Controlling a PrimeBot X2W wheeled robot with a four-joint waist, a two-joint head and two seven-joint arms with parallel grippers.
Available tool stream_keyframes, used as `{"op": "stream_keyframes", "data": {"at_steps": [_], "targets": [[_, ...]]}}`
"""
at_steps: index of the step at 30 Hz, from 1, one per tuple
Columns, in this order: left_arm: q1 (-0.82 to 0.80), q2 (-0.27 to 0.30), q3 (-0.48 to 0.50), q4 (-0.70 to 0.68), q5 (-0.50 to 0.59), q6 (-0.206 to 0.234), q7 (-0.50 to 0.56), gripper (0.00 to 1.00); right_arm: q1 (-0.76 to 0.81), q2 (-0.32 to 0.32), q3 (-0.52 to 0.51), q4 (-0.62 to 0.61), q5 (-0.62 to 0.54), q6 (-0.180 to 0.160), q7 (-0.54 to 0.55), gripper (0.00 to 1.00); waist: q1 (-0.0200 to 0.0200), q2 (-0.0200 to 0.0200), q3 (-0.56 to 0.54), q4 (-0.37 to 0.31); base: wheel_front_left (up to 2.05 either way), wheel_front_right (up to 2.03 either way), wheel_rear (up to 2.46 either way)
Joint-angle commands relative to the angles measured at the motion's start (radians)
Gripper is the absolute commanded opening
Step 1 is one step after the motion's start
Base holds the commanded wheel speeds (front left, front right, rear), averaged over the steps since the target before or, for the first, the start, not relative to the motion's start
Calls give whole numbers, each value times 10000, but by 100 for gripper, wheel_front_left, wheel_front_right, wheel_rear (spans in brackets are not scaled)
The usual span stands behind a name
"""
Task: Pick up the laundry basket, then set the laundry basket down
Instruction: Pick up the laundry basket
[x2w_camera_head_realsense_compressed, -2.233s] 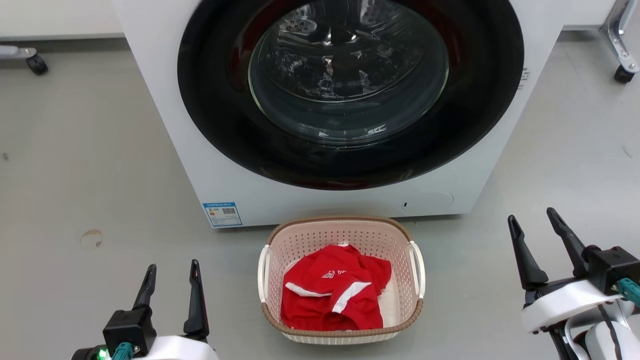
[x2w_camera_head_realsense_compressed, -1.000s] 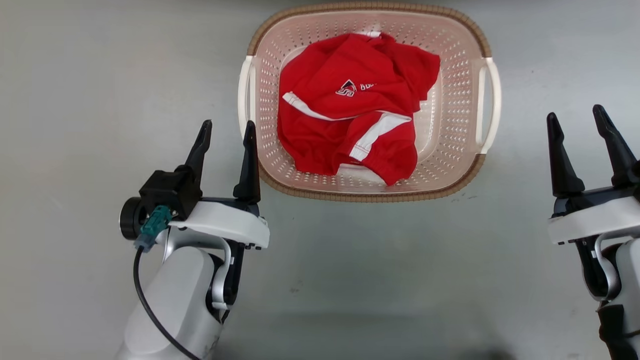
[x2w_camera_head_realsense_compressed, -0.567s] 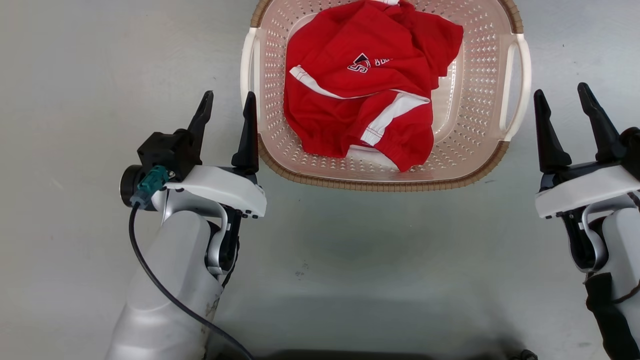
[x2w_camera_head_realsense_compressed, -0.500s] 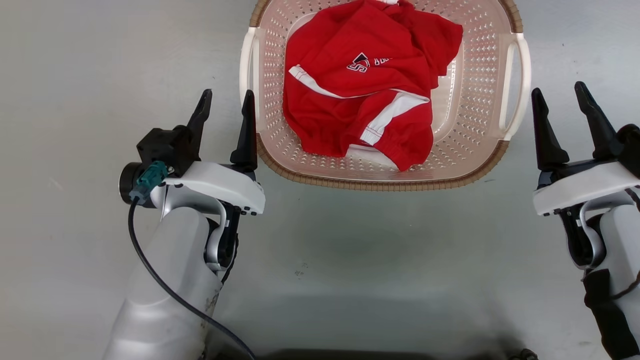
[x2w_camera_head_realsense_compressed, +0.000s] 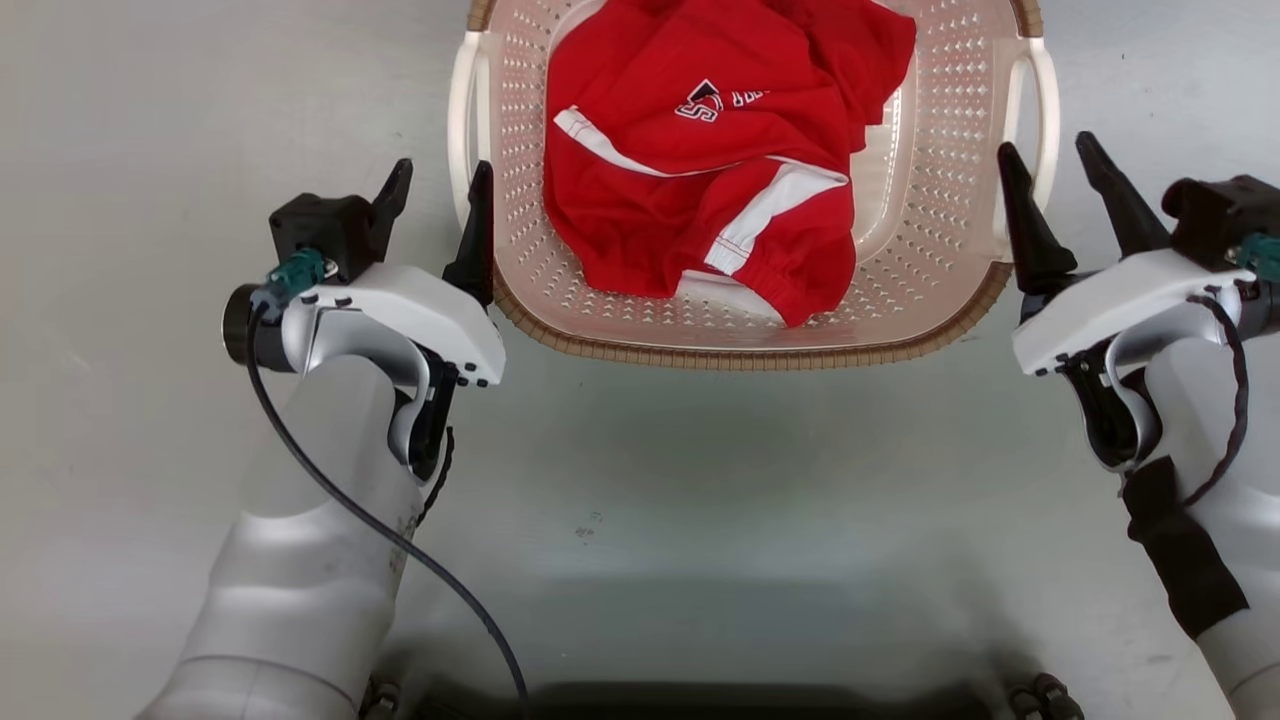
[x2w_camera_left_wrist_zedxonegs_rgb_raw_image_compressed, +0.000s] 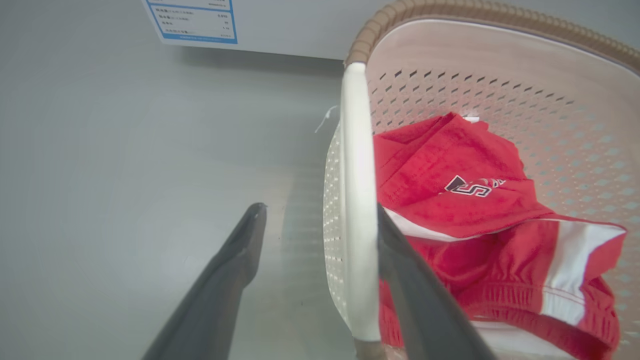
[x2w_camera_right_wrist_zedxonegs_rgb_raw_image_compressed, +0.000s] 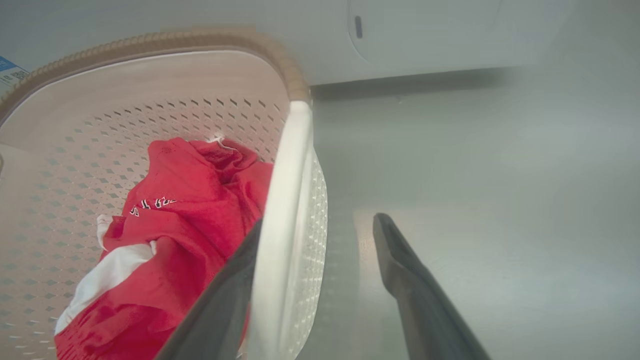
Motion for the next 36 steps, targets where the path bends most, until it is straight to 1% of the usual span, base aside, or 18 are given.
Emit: {"op": "stream_keyframes", "data": {"at_steps": [1,7,8,9,10,11,12,13,16,22,36], "targets": [[-24,262,285,143,150,-77,-58,100,72,46,381,211,173,42,-114,100,-1,0,124,-37,0,0,0],[-682,355,457,1143,374,-243,-58,100,-690,56,1093,996,991,42,-114,100,-1,0,355,-101,0,0,0],[-749,361,471,1306,412,-255,-58,100,-769,57,1202,1064,1102,42,-114,76,-1,0,375,-101,0,0,0],[-749,361,471,1306,412,-255,-58,100,-769,57,1202,1064,1102,42,-114,76,-1,0,375,-101,0,0,0],[-821,364,495,1437,440,-264,-58,100,-837,57,1257,1069,1250,42,-114,42,-1,0,399,-99,0,0,0],[-884,366,538,1524,454,-270,-58,100,-891,58,1298,1095,1353,42,-114,31,-1,0,416,-96,0,0,0],[-935,363,587,1646,446,-276,-58,44,-931,58,1378,1143,1426,42,-114,0,-1,0,428,-89,0,0,0],[-983,355,658,1745,384,-293,-58,0,-963,58,1449,1189,1514,42,-114,0,-1,0,439,-79,0,0,0],[-1046,333,714,2045,310,-353,-58,0,-1050,59,1527,1277,1651,42,-114,0,-1,0,451,-55,0,0,0],[-1054,297,877,2188,269,-379,-59,0,-1167,59,1600,1375,1624,42,-114,0,-1,0,435,-29,0,0,0],[-1081,259,1018,2487,344,-311,-59,0,-1236,60,1590,1632,1620,42,-114,0,-1,0,327,-44,0,0,0]]}}
